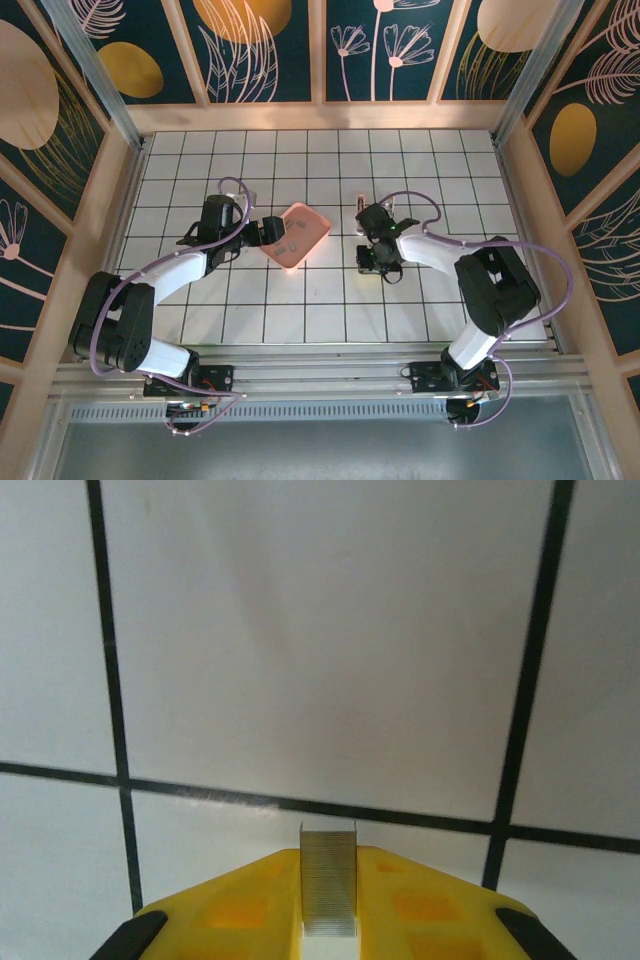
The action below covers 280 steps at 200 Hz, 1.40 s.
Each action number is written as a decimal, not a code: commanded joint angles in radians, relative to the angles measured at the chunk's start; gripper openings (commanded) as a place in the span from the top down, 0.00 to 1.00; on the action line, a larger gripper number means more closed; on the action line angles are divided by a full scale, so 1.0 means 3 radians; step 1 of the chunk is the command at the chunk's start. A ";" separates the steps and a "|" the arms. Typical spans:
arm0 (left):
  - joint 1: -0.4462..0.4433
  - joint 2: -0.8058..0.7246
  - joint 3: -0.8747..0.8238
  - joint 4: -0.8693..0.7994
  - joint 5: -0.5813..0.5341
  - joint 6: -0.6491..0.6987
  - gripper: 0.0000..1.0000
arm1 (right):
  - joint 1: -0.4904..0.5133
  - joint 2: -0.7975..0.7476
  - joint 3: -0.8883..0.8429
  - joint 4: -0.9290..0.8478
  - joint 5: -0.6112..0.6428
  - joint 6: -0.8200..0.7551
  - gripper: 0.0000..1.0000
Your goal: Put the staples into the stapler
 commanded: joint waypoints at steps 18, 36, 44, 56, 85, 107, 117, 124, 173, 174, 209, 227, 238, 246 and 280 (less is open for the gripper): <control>-0.0019 0.0039 0.0025 0.0012 -0.0035 0.0073 0.15 | 0.0250 -0.0115 -0.0033 -0.0265 0.0117 0.0217 0.81; -0.0016 0.0034 0.0014 0.0016 -0.0034 0.0074 0.15 | 0.0332 -0.0180 -0.0109 -0.0303 0.0149 0.0318 0.81; -0.0016 0.0026 0.0010 0.0019 -0.0039 0.0078 0.15 | 0.0357 -0.0203 -0.0143 -0.0313 0.0155 0.0356 0.81; -0.0018 0.0012 0.0001 0.0025 -0.0044 0.0078 0.15 | 0.0385 -0.0229 -0.0194 -0.0304 0.0153 0.0407 0.81; -0.0017 0.0016 -0.0011 0.0028 -0.0045 0.0078 0.15 | 0.0418 -0.0200 -0.0233 -0.0321 0.0163 0.0404 0.80; -0.0017 0.0012 -0.0016 0.0037 -0.0045 0.0072 0.15 | 0.0428 -0.0167 -0.0210 -0.0368 0.0153 0.0369 0.78; -0.0015 0.0011 -0.0021 0.0040 -0.0050 0.0073 0.15 | 0.0428 -0.0153 -0.0183 -0.0382 0.0133 0.0358 0.76; -0.0016 0.0007 -0.0020 0.0041 -0.0050 0.0070 0.15 | 0.0428 -0.0148 -0.0147 -0.0423 0.0133 0.0353 0.74; -0.0015 0.0011 -0.0016 0.0041 -0.0050 0.0068 0.15 | 0.0369 -0.0138 0.0454 -0.1022 0.0225 0.0333 0.61; -0.0015 0.0011 -0.0016 0.0040 -0.0050 0.0068 0.15 | 0.0363 -0.0139 0.0454 -0.1038 0.0225 0.0335 0.61; -0.0019 0.0011 -0.0038 0.0041 -0.0050 0.0068 0.15 | 0.0209 -0.0042 0.0575 -0.1122 -0.0026 0.0287 0.63; -0.0016 0.0016 -0.0039 0.0037 -0.0041 0.0068 0.15 | 0.0189 0.0035 0.0563 -0.1102 -0.0144 0.0237 0.64; -0.0018 0.0016 -0.0039 0.0040 -0.0042 0.0068 0.15 | 0.0190 0.0084 0.0560 -0.1095 -0.0194 0.0211 0.64; -0.0017 0.0022 -0.0040 0.0040 -0.0041 0.0064 0.15 | 0.0193 0.0120 0.0555 -0.1091 -0.0215 0.0201 0.64; -0.0016 0.0052 -0.0037 0.0054 -0.0030 0.0042 0.15 | 0.0193 0.0213 0.0544 -0.1105 -0.0179 0.0156 0.64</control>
